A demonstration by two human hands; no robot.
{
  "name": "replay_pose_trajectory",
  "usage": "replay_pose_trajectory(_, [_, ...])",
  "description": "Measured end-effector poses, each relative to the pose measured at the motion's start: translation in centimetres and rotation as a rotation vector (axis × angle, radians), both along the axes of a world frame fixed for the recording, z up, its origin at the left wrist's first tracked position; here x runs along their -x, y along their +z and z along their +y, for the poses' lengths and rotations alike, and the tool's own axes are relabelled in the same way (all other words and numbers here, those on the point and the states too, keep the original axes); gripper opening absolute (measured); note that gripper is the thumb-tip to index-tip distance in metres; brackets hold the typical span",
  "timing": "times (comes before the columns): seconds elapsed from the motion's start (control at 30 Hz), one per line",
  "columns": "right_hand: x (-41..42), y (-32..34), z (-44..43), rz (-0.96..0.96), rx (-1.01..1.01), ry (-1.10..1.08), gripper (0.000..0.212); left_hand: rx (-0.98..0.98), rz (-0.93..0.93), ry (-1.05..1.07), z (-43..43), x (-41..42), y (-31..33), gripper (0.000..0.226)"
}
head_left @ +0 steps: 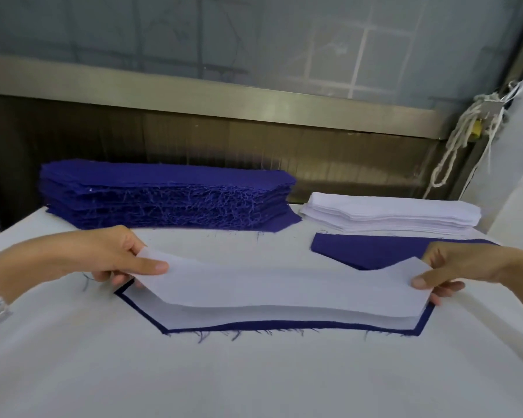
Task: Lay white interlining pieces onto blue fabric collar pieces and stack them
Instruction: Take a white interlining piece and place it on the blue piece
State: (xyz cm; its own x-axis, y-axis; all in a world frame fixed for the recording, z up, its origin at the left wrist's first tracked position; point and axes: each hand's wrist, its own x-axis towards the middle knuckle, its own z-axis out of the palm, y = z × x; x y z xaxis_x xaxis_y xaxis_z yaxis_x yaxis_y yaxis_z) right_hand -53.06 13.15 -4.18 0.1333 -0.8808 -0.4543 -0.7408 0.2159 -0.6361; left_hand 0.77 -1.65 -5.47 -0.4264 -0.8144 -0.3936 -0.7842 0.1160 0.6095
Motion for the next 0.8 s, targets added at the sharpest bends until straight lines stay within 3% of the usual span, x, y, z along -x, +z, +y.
replay_pose_trajectory(0.47, [-1.6, 0.3, 0.9, 0.134, -0.031, -0.001, 0.029, 0.008, -0.057, 0.006, 0.8, 0.2, -1.3, 0.084])
replay_pose_trajectory(0.63, [-2.2, 0.4, 1.1, 0.195, -0.023, -0.034, 0.029, 0.031, -0.032, 0.001, 1.4, 0.5, -1.2, 0.064])
replay_pose_trajectory(0.8, [-2.5, 0.2, 1.1, 0.293, 0.010, -0.050, 0.045, 0.049, -0.007, -0.007, 1.8, 0.8, -1.0, 0.048])
